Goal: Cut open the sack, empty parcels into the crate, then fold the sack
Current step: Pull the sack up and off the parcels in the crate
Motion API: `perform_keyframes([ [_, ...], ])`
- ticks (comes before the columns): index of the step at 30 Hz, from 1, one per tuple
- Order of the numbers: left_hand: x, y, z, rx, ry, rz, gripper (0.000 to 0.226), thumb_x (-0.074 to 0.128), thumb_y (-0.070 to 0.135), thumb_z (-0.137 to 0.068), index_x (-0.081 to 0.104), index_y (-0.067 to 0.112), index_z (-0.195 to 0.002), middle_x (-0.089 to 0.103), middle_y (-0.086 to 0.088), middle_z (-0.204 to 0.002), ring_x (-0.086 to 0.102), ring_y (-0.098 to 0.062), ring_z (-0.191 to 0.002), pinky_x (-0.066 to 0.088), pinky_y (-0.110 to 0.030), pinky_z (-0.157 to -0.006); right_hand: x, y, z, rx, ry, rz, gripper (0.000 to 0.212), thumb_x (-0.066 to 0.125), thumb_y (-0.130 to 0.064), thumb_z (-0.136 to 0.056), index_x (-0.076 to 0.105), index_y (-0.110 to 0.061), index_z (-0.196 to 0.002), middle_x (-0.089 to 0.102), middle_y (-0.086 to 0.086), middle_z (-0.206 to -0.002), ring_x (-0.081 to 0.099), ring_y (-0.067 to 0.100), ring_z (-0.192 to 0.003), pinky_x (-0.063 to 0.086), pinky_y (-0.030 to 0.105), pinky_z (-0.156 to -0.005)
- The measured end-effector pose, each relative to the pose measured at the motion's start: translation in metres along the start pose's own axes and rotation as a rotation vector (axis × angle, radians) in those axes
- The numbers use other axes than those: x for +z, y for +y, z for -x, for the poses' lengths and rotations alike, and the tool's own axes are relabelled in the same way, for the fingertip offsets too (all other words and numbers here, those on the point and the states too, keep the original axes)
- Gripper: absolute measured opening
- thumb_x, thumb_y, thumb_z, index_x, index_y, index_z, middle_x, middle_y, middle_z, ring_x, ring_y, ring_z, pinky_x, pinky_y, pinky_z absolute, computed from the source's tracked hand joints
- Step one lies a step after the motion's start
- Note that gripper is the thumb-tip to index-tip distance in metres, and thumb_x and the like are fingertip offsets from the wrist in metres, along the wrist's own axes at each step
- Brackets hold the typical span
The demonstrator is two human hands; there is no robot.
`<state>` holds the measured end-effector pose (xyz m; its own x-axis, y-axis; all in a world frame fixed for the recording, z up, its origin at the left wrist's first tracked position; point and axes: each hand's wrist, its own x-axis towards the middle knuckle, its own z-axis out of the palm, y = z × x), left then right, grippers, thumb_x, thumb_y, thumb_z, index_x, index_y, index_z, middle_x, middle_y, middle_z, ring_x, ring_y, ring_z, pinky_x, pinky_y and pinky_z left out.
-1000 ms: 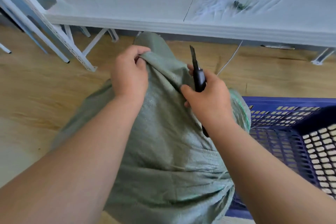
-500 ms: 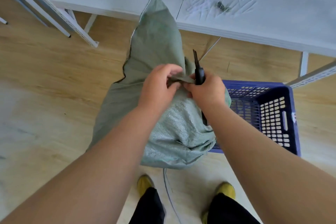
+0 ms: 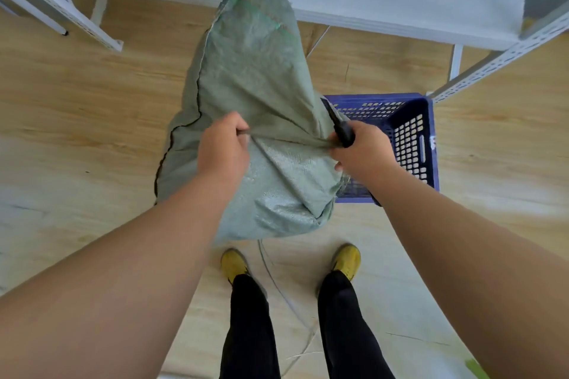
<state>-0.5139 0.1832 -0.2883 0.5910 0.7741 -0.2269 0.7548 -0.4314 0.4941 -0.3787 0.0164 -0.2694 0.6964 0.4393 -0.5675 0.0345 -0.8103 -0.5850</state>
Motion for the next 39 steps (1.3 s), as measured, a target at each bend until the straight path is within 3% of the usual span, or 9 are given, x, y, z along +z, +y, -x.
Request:
perform_keyframes([
  [4,-0.009,0.025,0.008,0.15,0.0,0.103,0.01,0.058,0.002,-0.088,0.061,0.01,-0.093,0.062,0.001,-0.09,0.053,-0.013,-0.079,0.032,-0.018,-0.065,-0.005,-0.016,0.014,-0.057,-0.103,-0.168,0.019,0.068,-0.008,-0.082,0.065,-0.016,-0.099,0.071,0.006,-0.085,0.065,0.015,-0.052,0.059,0.035,-0.059],
  [7,-0.01,0.04,0.007,0.184,-0.035,0.119,0.01,0.057,0.003,-0.086,0.061,0.011,-0.09,0.064,0.0,-0.091,0.056,-0.015,-0.081,0.035,-0.019,-0.066,-0.009,-0.028,0.013,0.151,-0.171,-0.561,0.028,0.071,-0.008,-0.084,0.054,-0.01,-0.106,0.06,0.012,-0.078,0.056,0.015,-0.049,0.048,0.022,-0.044],
  [10,-0.009,0.047,0.008,0.162,-0.028,0.105,0.01,0.058,0.004,-0.086,0.061,0.013,-0.089,0.065,-0.002,-0.094,0.058,-0.018,-0.084,0.039,-0.023,-0.068,-0.019,-0.031,0.008,0.386,-0.232,-0.802,0.02,0.063,0.006,-0.084,0.054,0.001,-0.101,0.06,0.011,-0.061,0.06,0.015,-0.045,0.052,0.025,-0.05],
  [13,-0.009,0.05,0.013,0.179,-0.044,0.079,0.008,0.06,0.004,-0.086,0.061,0.011,-0.088,0.064,-0.004,-0.093,0.059,-0.021,-0.085,0.044,-0.029,-0.072,-0.03,-0.028,0.013,0.393,-0.265,-0.929,0.012,0.056,-0.001,-0.093,0.055,-0.008,-0.102,0.062,0.011,-0.077,0.065,0.017,-0.058,0.058,0.032,-0.062],
  [17,-0.01,0.057,0.02,0.194,-0.061,0.064,0.008,0.059,0.003,-0.087,0.059,0.011,-0.085,0.06,-0.002,-0.091,0.053,-0.017,-0.08,0.038,-0.026,-0.068,-0.04,-0.027,0.024,0.377,-0.214,-0.856,0.024,0.044,-0.033,-0.101,0.052,-0.012,-0.109,0.055,0.005,-0.07,0.047,0.014,-0.05,0.042,0.023,-0.042],
  [21,-0.01,0.07,0.024,0.195,-0.078,0.049,0.006,0.059,0.004,-0.088,0.06,0.011,-0.087,0.06,-0.002,-0.094,0.052,-0.016,-0.08,0.038,-0.026,-0.07,-0.044,-0.026,0.026,0.364,-0.19,-0.776,0.018,0.04,-0.01,-0.099,0.046,-0.003,-0.114,0.054,0.008,-0.076,0.041,0.014,-0.052,0.038,0.025,-0.044],
  [31,-0.003,0.09,0.036,0.187,-0.072,0.005,0.007,0.058,0.004,-0.088,0.062,0.01,-0.09,0.06,-0.002,-0.097,0.056,-0.02,-0.085,0.04,-0.028,-0.07,-0.044,-0.009,0.031,0.264,-0.096,-0.827,0.058,0.041,0.014,-0.088,0.031,-0.011,-0.139,0.06,0.009,-0.115,0.06,0.016,-0.09,0.058,0.03,-0.075],
  [36,-0.004,0.099,0.048,0.155,-0.104,-0.022,0.006,0.06,0.007,-0.089,0.061,0.013,-0.087,0.06,0.0,-0.096,0.055,-0.02,-0.081,0.036,-0.027,-0.065,-0.049,-0.001,0.039,0.118,-0.151,-0.596,0.052,0.061,0.002,-0.084,0.044,-0.014,-0.131,0.062,0.0,-0.111,0.056,0.012,-0.074,0.052,0.026,-0.061],
  [39,-0.009,0.103,0.052,0.125,-0.126,-0.024,0.007,0.06,0.009,-0.09,0.062,0.015,-0.087,0.061,-0.001,-0.096,0.058,-0.021,-0.083,0.044,-0.031,-0.066,-0.048,-0.01,0.036,-0.038,-0.142,-0.314,0.051,0.07,-0.01,-0.078,0.053,-0.02,-0.125,0.063,-0.003,-0.109,0.058,0.015,-0.076,0.055,0.035,-0.07],
])
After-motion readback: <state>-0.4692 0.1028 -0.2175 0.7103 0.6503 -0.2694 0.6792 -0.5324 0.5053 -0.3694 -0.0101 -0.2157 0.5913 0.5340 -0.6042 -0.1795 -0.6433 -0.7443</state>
